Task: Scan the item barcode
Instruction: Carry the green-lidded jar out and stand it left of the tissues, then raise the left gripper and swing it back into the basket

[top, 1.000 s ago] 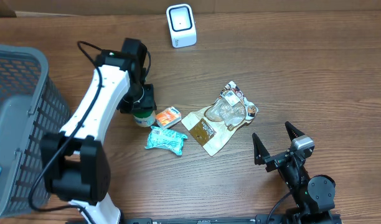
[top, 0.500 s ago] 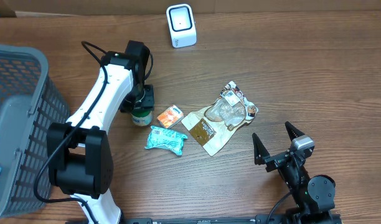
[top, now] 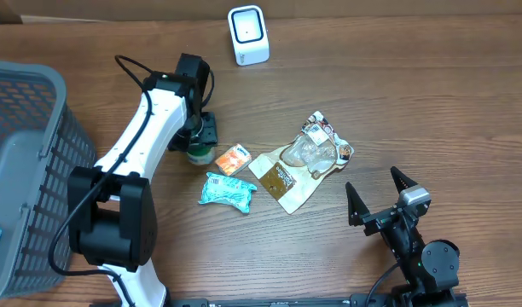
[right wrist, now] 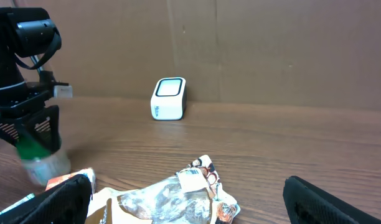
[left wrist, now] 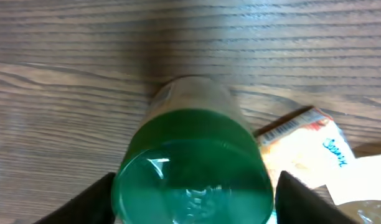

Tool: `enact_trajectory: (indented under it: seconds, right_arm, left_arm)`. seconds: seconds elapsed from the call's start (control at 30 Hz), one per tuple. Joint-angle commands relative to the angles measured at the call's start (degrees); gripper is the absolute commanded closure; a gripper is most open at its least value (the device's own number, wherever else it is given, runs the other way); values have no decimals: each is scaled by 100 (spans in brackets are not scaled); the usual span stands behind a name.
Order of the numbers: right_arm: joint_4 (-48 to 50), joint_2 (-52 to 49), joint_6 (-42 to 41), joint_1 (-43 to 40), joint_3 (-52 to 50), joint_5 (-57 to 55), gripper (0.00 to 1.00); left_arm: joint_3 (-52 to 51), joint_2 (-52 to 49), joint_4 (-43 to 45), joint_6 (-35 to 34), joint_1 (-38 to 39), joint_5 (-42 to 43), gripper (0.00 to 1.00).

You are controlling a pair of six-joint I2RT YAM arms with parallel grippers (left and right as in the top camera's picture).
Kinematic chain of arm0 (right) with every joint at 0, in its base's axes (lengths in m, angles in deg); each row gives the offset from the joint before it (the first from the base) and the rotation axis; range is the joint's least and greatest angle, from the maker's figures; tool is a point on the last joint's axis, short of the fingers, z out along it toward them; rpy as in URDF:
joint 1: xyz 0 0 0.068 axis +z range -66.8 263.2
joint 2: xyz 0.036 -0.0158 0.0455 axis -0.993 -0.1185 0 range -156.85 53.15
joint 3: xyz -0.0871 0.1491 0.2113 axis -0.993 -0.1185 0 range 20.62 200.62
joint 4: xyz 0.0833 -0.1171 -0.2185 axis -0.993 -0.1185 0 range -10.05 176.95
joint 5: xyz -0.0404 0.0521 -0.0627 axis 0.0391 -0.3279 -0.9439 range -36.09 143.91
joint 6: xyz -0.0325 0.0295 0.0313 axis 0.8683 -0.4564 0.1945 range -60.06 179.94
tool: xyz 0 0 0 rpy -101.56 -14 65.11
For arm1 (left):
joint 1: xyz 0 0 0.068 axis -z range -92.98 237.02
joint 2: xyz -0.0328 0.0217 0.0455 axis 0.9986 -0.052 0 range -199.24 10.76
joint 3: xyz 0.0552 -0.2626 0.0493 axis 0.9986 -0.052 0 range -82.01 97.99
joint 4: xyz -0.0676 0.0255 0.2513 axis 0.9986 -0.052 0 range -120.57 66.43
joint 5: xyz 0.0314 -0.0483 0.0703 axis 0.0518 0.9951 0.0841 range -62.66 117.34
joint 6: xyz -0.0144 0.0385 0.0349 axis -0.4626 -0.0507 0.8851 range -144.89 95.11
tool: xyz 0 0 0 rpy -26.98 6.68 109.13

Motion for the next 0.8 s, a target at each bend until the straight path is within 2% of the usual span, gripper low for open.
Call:
enact_trajectory:
  seconds: [0.0,0.07,0.17,0.37,0.53,0.63,0.7,0.77]
  right_arm:
    - [28,50,-4,-22,-59,9,0]
    - [28,50,-4,-22,-59,9,0]
    - [28,50,-4,-22,-59,9,0]
    - [28,50,-4,-22,-59,9,0]
    - [28,50,-2,-22,-59,9,0]
    - [28,50,-2,-22,-59,9,0]
    - [28,50,-2,-22,-59,9,0]
    - [28,50,-4,-22,-59,9,0]
  left_arm:
    - [-42,-61,-26,107,26,273,28]
    - [-39,-61,-68,166,26,273,20]
    - [-33,-42,-131,179,24,267,22]
    - [223,439,-280,151,24,267,18]
    - [892,1252,-710,157,24,269,15]
    - [1438,1770,-1161,282,7,269,9]
    - [1801,2107,-1443,452,-4,260,0]
    - [2055,2371,-1615,483,-28,199,0]
